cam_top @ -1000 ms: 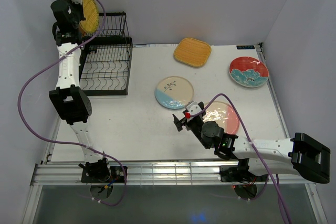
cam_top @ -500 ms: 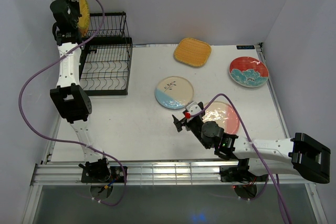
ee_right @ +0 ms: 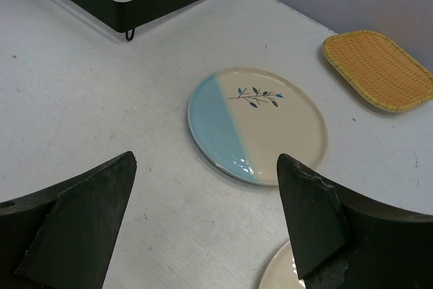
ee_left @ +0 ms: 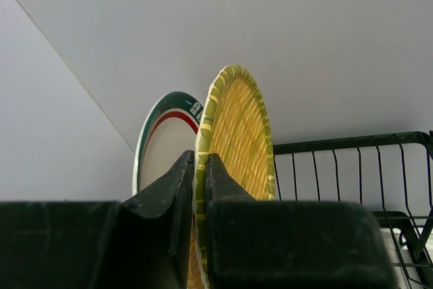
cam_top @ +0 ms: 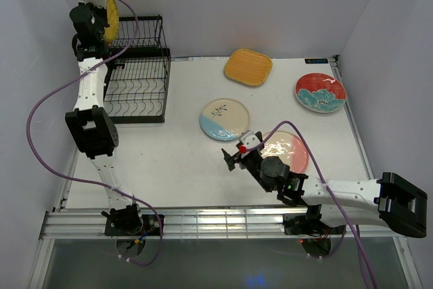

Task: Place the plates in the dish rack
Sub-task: Insert the plate into the dish rack.

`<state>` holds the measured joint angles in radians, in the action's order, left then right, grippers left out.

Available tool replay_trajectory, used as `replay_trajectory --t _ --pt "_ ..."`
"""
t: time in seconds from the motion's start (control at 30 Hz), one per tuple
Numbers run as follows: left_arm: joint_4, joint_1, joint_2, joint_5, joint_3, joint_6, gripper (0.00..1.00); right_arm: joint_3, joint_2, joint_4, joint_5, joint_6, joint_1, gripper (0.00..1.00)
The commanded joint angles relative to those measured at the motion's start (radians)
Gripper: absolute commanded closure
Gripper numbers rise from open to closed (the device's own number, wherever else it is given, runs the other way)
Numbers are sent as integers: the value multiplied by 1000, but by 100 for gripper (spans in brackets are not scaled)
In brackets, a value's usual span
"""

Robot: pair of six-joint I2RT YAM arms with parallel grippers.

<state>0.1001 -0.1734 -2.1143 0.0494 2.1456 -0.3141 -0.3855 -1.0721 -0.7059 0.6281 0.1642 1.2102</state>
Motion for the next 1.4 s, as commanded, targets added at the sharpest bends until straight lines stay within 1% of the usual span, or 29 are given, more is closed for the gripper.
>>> replay_trajectory --t 0.0,0.83,0.87,0.93,1.17,1.37 --pt "75 12 45 27 -39 -22 100 -15 24 -40 -4 -15 -5 10" --pt "265 26 66 -34 -245 -118 100 13 72 -40 -41 -20 -3 10" --pt "273 26 66 -52 -248 -121 100 13 72 -40 -41 -20 -5 10" --pt "279 26 68 -74 -244 -120 100 11 67 -38 -41 -20 -3 10" --pt "282 25 70 -80 -219 -125 100 4 58 -40 -47 -20 -3 10" --pt "263 3 33 -99 -158 -114 100 4 58 -40 -51 -18 -3 10"
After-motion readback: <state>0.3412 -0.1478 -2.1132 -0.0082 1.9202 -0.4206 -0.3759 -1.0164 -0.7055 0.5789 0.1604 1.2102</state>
